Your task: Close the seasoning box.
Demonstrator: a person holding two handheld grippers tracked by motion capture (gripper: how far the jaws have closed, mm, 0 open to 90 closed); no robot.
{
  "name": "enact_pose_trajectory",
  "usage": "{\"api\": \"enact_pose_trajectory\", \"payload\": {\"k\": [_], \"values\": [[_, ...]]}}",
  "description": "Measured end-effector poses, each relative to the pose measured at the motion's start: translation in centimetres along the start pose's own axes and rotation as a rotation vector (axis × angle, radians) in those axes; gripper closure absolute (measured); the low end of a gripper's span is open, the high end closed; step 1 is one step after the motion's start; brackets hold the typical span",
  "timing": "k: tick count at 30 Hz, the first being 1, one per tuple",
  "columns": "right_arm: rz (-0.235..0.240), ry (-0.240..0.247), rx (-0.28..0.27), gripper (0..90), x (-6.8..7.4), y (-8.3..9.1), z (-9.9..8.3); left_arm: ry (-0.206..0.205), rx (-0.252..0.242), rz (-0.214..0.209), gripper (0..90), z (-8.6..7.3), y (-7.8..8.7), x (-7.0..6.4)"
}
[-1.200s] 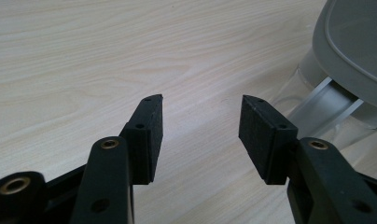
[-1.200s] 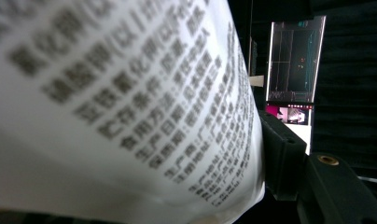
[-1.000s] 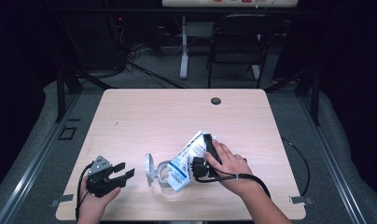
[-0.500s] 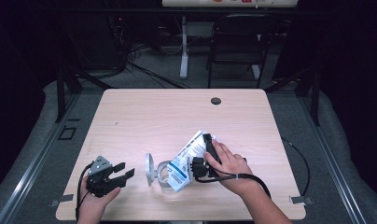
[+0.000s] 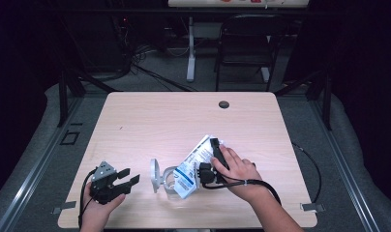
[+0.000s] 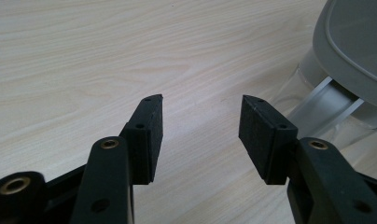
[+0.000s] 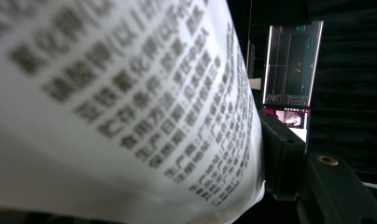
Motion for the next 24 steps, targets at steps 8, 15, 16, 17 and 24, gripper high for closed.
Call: {"api": "enact_pose_trajectory", "payload": {"k": [8, 15, 16, 17, 24], "values": [[0.002, 0.000, 0.003, 46.2, -0.03, 0.01, 0.00, -0.002, 0.000, 0.000, 50.2, 0.00, -0.01, 0.03], [0.001, 0.002, -0.003, 46.3, -0.01, -0.03, 0.02, -0.002, 0.001, 0.000, 50.2, -0.01, -0.01, 0.03], [0.001, 0.002, -0.003, 46.3, -0.01, -0.03, 0.02, -0.002, 0.001, 0.000, 50.3, -0.01, -0.01, 0.03], [0.000, 0.002, -0.002, 46.3, -0.02, -0.02, 0.02, -0.003, 0.000, 0.001, 50.2, 0.00, -0.01, 0.04], [-0.002, 0.012, 0.017, 46.3, -0.11, 0.15, 0.00, 0.000, -0.001, 0.000, 50.3, 0.01, 0.01, 0.01]]}}
Point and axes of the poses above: each handheld gripper's, and its own axes: y roughly backward along the jaws, z roughly out of its top, x roughly to its left, the point moved 6 cm from there along -y, roughly forward along the jaws, and after that the axes turned 7 degrees about z, right-handed, at the moved point
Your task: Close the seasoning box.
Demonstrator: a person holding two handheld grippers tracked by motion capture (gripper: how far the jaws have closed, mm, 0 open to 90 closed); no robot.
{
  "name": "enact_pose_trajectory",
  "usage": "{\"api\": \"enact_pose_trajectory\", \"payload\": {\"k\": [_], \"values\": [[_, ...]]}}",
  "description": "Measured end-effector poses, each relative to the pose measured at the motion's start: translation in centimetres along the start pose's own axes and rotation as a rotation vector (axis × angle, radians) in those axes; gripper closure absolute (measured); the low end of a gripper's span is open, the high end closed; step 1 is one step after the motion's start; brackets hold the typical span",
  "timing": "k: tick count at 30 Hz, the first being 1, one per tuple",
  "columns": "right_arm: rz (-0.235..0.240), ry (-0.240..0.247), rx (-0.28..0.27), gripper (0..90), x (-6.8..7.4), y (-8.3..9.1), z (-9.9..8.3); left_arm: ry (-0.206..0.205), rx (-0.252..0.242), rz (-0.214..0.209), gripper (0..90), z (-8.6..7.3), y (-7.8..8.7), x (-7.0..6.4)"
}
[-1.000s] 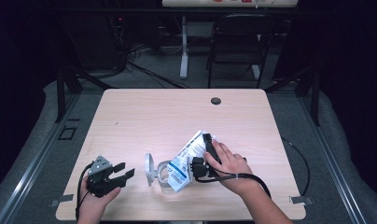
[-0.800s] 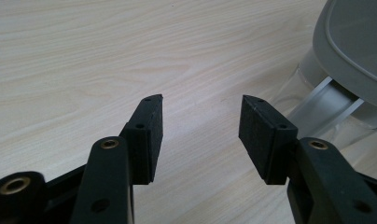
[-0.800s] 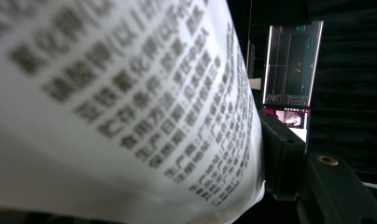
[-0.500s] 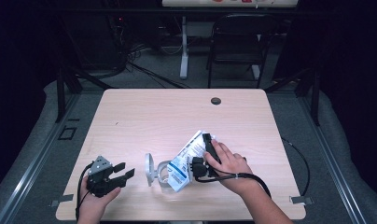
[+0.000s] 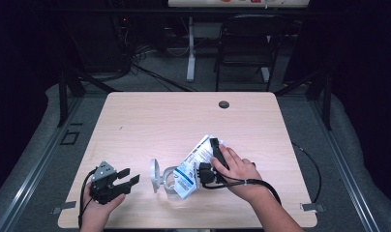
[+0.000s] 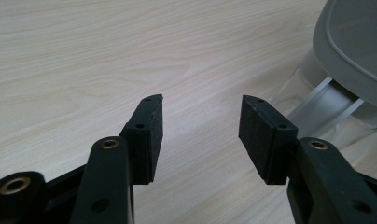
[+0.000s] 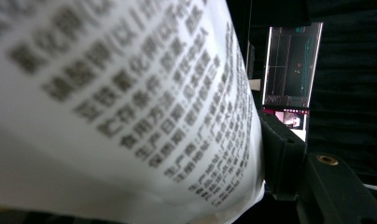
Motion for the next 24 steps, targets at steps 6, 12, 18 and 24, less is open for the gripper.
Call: {"api": "enact_pose_trajectory", "payload": {"k": [6, 12, 18, 24], "values": [[0.001, 0.001, -0.002, 46.3, 0.01, -0.02, 0.01, -0.001, 0.003, 0.000, 50.3, -0.01, 0.01, 0.02], [-0.001, -0.003, -0.013, 46.3, 0.05, -0.09, 0.03, -0.002, 0.012, 0.000, 50.2, -0.04, 0.04, -0.03], [-0.004, 0.004, -0.012, 46.4, 0.00, -0.07, 0.07, -0.003, 0.011, 0.000, 50.2, -0.03, 0.05, -0.03], [-0.002, 0.005, -0.011, 46.4, 0.00, -0.06, 0.08, -0.004, 0.010, 0.001, 50.2, -0.01, 0.06, 0.00]]}}
Point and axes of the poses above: each handheld gripper's, and its own axes: y roughly backward along the jaws, z roughly out of its top, x roughly to its left, the point moved 6 cm from there along -y, roughly forward along the jaws, and after that the axes turned 7 degrees about z, right-handed, at the moved point
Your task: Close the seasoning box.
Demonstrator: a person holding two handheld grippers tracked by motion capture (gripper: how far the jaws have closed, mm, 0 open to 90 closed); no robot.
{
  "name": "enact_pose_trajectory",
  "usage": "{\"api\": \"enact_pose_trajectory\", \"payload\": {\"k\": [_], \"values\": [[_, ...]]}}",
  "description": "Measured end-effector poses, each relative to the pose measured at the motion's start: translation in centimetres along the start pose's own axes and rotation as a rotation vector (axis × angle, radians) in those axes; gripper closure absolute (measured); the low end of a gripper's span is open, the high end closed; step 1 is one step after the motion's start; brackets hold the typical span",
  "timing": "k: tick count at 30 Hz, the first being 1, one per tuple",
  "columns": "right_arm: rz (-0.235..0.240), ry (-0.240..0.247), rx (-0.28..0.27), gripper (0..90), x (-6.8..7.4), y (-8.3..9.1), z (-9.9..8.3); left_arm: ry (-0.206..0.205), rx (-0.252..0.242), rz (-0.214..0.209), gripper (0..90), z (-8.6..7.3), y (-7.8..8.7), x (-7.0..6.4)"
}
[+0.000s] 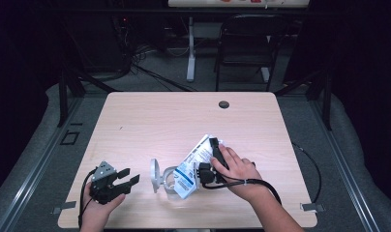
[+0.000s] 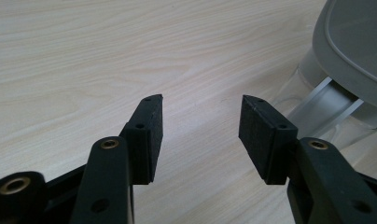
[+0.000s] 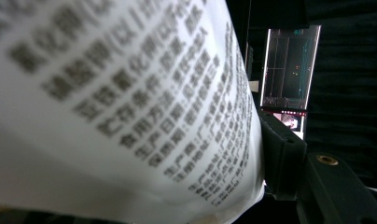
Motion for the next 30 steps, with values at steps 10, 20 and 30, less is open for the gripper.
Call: {"api": "enact_pose_trajectory", "payload": {"k": [10, 20, 30], "values": [[0.002, -0.001, 0.002, 46.4, 0.02, 0.01, -0.01, 0.001, -0.001, -0.003, 50.2, -0.01, -0.03, 0.03], [-0.005, 0.013, -0.009, 46.5, -0.06, -0.05, 0.06, 0.001, -0.003, -0.002, 50.3, 0.01, -0.02, 0.04], [-0.006, 0.014, -0.007, 46.5, -0.04, -0.06, 0.09, 0.002, -0.004, -0.001, 50.2, 0.02, -0.02, 0.03]]}}
Point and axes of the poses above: each handheld gripper's, and its own axes: y roughly backward along the jaws, z roughly out of its top, x roughly to its left, the point moved 6 cm from there along -y, roughly forward along the jaws, and after that the axes turned 7 degrees about z, right-handed, at the moved point
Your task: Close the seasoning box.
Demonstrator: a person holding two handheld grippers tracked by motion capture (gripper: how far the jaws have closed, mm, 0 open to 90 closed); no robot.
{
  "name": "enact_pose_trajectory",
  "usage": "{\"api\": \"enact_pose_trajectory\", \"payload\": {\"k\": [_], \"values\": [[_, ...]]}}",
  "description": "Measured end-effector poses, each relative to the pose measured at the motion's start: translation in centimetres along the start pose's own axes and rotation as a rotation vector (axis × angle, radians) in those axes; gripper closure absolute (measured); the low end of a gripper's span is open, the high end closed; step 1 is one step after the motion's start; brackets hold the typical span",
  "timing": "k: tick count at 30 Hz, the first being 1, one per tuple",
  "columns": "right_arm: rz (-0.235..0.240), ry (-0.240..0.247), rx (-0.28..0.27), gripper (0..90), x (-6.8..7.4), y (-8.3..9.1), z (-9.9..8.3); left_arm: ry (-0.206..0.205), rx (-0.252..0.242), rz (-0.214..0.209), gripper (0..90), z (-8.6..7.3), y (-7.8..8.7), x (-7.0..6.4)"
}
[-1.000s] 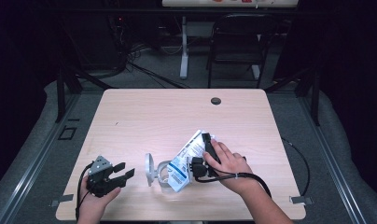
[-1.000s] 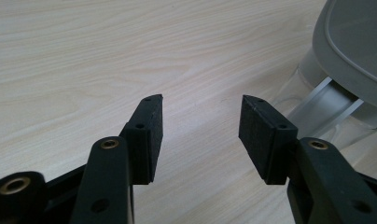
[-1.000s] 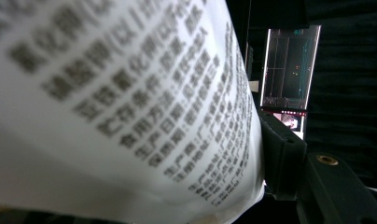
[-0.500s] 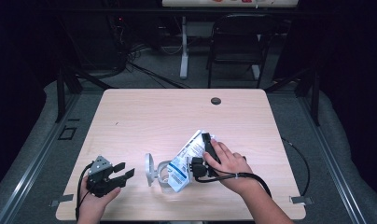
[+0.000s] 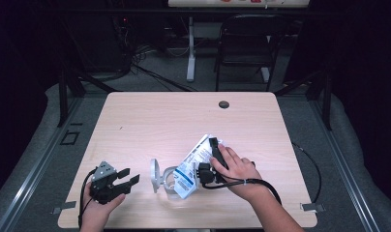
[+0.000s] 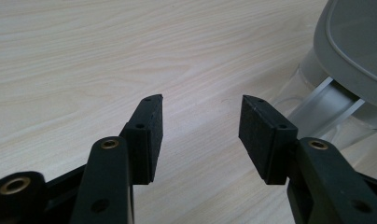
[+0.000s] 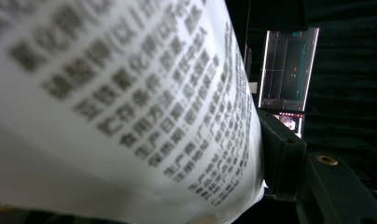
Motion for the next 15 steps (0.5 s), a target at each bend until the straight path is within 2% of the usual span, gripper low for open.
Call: {"api": "enact_pose_trajectory", "payload": {"k": [15], "values": [[-0.005, 0.012, -0.003, 46.6, -0.11, 0.04, 0.07, -0.001, 0.003, -0.001, 50.2, -0.04, -0.03, 0.01]]}}
Point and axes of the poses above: each handheld gripper's, and its own axes: y roughly backward along the jaws, z roughly out of its top, x roughly to its left, the point moved 6 cm from there along -y, roughly forward along the jaws, and after that the axes turned 7 degrees about z, right-handed, at the moved point
